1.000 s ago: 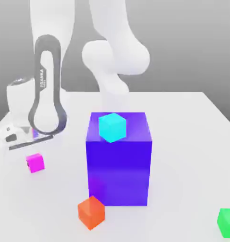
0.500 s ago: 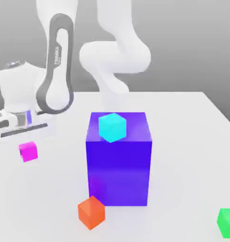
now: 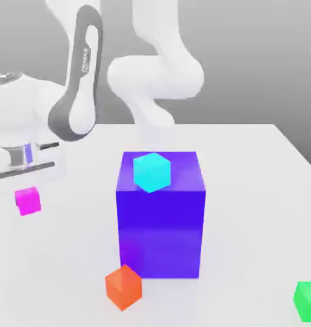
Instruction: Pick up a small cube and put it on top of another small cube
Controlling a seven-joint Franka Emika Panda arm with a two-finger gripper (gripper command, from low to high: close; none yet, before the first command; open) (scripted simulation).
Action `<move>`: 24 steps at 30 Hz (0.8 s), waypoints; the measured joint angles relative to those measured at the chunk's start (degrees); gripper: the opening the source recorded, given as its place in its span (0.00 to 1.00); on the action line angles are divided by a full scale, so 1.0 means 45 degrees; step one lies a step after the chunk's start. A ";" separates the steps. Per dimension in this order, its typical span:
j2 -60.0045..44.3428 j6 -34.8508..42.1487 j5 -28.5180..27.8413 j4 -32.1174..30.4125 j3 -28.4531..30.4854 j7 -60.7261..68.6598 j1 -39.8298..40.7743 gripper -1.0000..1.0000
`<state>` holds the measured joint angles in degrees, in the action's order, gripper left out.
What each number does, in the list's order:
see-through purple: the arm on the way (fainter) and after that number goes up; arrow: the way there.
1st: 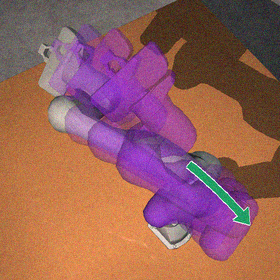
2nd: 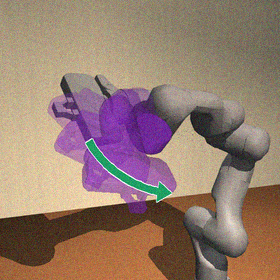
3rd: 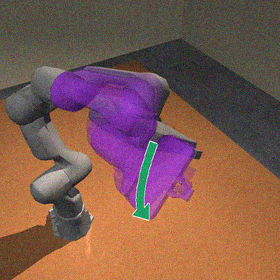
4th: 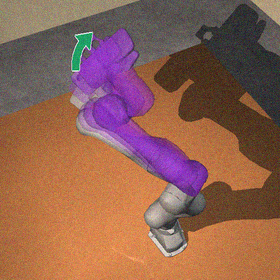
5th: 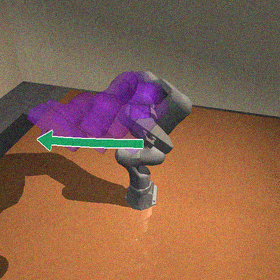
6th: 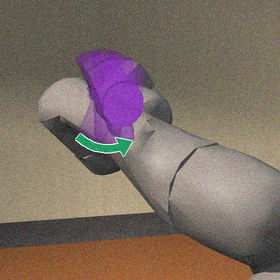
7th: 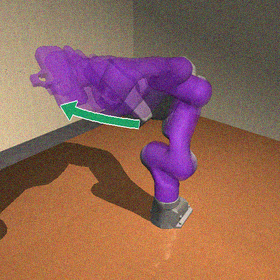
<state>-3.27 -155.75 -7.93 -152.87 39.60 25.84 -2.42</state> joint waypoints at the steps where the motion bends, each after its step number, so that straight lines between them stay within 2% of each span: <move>1: -0.0197 0.0295 0.0065 0.0474 -0.0296 -0.0263 -0.0493 0.00; 8: -0.1518 0.1987 0.0830 0.3304 -0.2798 -0.1654 -0.3067 0.00; 20: -0.2548 0.2714 0.1946 0.5088 -0.6582 -0.2756 -0.6622 0.00; 24: -0.3657 0.1779 0.2334 0.5452 -0.7741 -0.2851 -0.7601 0.00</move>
<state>-19.72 -147.74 2.57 -128.33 4.76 13.01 -36.62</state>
